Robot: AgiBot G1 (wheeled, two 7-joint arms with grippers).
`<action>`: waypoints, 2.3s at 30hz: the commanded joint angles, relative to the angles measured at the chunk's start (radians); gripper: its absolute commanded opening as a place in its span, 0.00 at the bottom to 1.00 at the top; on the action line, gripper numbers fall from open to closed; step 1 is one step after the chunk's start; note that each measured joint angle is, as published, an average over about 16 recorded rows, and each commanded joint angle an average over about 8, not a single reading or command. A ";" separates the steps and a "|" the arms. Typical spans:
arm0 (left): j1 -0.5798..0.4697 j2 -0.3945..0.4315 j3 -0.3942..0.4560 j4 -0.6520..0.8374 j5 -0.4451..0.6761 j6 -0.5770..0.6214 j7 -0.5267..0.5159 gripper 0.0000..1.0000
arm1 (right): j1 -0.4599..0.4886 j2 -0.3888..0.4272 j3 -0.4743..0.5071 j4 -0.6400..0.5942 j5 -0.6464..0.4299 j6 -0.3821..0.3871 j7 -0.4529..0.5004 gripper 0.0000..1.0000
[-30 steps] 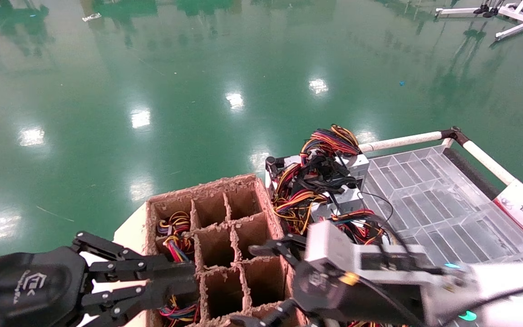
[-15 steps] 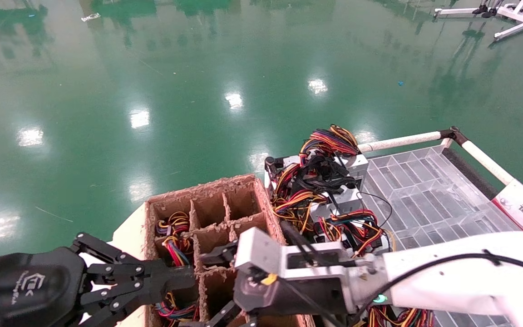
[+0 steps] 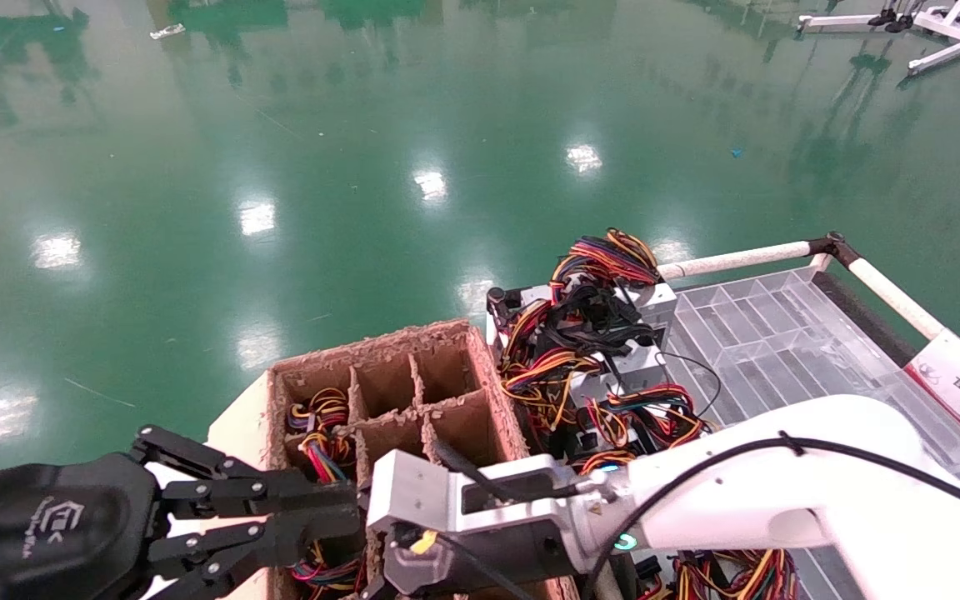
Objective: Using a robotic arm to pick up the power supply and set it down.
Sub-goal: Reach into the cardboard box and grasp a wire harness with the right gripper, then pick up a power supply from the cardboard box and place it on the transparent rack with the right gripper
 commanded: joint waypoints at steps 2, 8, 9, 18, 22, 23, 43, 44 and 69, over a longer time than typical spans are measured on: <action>0.000 0.000 0.000 0.000 0.000 0.000 0.000 1.00 | 0.011 -0.019 -0.013 -0.019 -0.024 0.012 -0.013 0.00; 0.000 0.000 0.000 0.000 0.000 0.000 0.000 1.00 | 0.014 -0.040 -0.026 -0.032 -0.051 0.041 -0.015 0.00; 0.000 0.000 0.000 0.000 0.000 0.000 0.000 1.00 | 0.015 -0.042 -0.028 -0.033 -0.055 0.046 -0.014 0.00; 0.000 0.000 0.000 0.000 0.000 0.000 0.000 1.00 | 0.015 -0.058 -0.037 -0.044 -0.069 0.074 -0.004 0.00; 0.000 0.000 0.000 0.000 0.000 0.000 0.000 1.00 | 0.014 -0.058 -0.036 -0.052 -0.063 0.074 -0.001 0.00; 0.000 0.000 0.000 0.000 0.000 0.000 0.000 1.00 | 0.014 -0.058 -0.035 -0.054 -0.060 0.073 0.000 0.00; 0.000 0.000 0.000 0.000 0.000 0.000 0.000 1.00 | 0.006 0.011 0.044 -0.095 0.095 -0.025 0.013 0.00; 0.000 0.000 0.000 0.000 0.000 0.000 0.000 1.00 | 0.005 0.019 0.056 -0.097 0.115 -0.035 0.016 0.00; 0.000 0.000 0.001 0.000 0.000 0.000 0.000 1.00 | 0.247 0.161 0.294 -0.401 0.492 -0.236 0.013 0.00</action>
